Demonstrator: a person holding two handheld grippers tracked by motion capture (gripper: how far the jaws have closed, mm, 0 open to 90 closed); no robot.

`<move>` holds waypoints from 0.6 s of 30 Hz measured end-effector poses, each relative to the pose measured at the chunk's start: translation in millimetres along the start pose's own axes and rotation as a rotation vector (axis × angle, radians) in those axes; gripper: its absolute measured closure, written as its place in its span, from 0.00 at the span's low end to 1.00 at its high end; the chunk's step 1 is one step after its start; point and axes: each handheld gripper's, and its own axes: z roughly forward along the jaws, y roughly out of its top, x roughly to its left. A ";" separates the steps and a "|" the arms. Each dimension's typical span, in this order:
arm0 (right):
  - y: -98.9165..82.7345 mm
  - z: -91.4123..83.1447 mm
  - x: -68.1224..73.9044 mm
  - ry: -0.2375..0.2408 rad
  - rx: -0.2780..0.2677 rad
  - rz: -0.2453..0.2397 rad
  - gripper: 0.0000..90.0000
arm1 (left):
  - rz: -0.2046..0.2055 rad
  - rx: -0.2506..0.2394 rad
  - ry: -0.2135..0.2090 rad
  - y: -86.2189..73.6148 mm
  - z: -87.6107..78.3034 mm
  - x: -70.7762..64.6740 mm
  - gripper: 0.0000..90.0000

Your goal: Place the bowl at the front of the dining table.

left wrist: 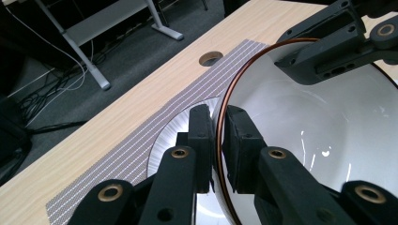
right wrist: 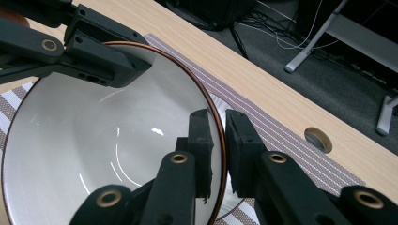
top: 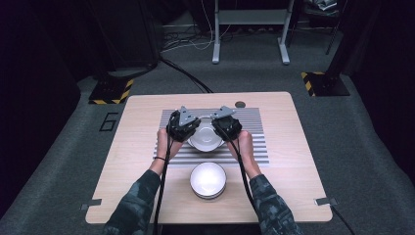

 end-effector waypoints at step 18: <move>-4.6 23.0 -5.6 0.000 0.037 0.020 0.90 | -0.004 0.025 0.009 -7.6 20.8 6.3 0.91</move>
